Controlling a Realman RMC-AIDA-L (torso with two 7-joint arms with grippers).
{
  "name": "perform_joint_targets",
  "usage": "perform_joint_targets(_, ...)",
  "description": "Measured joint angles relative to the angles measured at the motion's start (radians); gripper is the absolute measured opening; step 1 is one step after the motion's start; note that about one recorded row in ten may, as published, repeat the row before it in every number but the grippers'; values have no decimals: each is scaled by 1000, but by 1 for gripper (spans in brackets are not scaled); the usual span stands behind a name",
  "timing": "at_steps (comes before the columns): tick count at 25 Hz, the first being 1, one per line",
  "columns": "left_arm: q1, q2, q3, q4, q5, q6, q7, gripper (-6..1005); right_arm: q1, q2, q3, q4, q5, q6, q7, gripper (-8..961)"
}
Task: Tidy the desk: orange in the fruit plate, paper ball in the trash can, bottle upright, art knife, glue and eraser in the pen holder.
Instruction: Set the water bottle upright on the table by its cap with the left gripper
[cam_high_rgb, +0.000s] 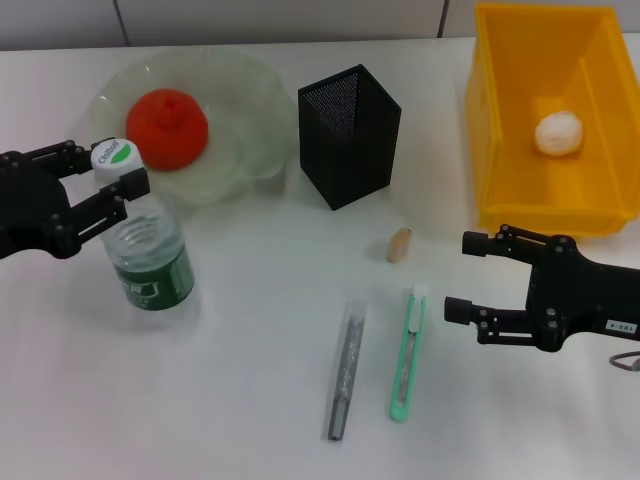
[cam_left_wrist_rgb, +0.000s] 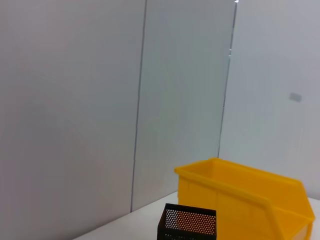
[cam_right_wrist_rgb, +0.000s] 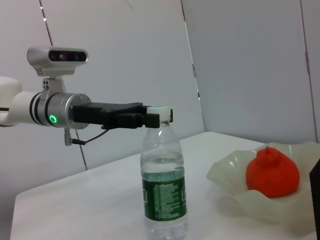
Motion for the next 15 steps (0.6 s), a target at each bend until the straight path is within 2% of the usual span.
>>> perform_joint_targets(13,-6,-5,-12,-25,-10,21,84,443,1,0,-2,1,0,2,3,843)
perform_joint_targets(15,-8,-5,-13,-45,-26,19,99,470,3,0,-4,3,0,4,7,843)
